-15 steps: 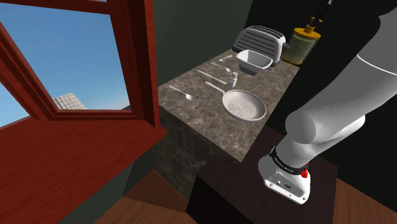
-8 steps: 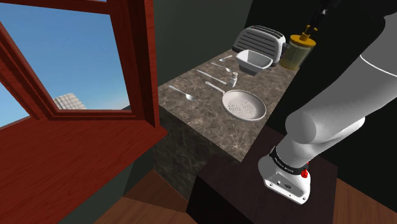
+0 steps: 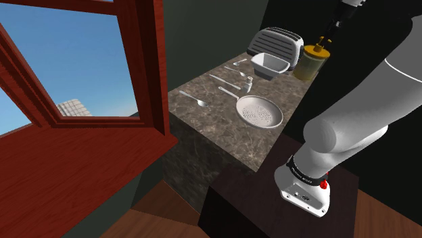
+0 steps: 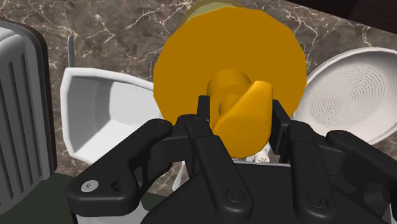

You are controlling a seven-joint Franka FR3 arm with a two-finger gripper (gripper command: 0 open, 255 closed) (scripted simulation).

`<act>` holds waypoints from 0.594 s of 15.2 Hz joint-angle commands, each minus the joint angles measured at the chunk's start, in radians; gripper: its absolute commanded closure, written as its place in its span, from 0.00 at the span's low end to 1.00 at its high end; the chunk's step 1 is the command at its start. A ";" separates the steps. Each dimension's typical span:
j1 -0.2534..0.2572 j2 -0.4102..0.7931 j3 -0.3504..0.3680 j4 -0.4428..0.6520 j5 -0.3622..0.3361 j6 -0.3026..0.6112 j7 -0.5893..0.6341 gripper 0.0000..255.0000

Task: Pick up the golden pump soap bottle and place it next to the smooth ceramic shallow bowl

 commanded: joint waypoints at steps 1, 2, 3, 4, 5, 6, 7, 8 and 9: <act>0.000 -0.003 0.001 -0.029 -0.001 0.028 0.000 1.00; 0.000 -0.003 0.001 -0.042 -0.001 0.041 -0.001 1.00; 0.000 -0.003 0.001 -0.056 -0.001 0.055 -0.002 1.00; 0.000 -0.003 0.001 -0.069 0.000 0.068 -0.003 1.00; 0.000 -0.002 0.000 -0.082 0.000 0.081 -0.005 1.00; 0.000 -0.001 0.000 -0.095 0.001 0.094 -0.006 1.00; 0.000 0.000 0.000 -0.107 0.002 0.108 -0.008 1.00; 0.000 0.001 -0.001 -0.119 0.003 0.121 -0.009 1.00; -0.001 0.003 -0.001 -0.131 0.004 0.134 -0.011 1.00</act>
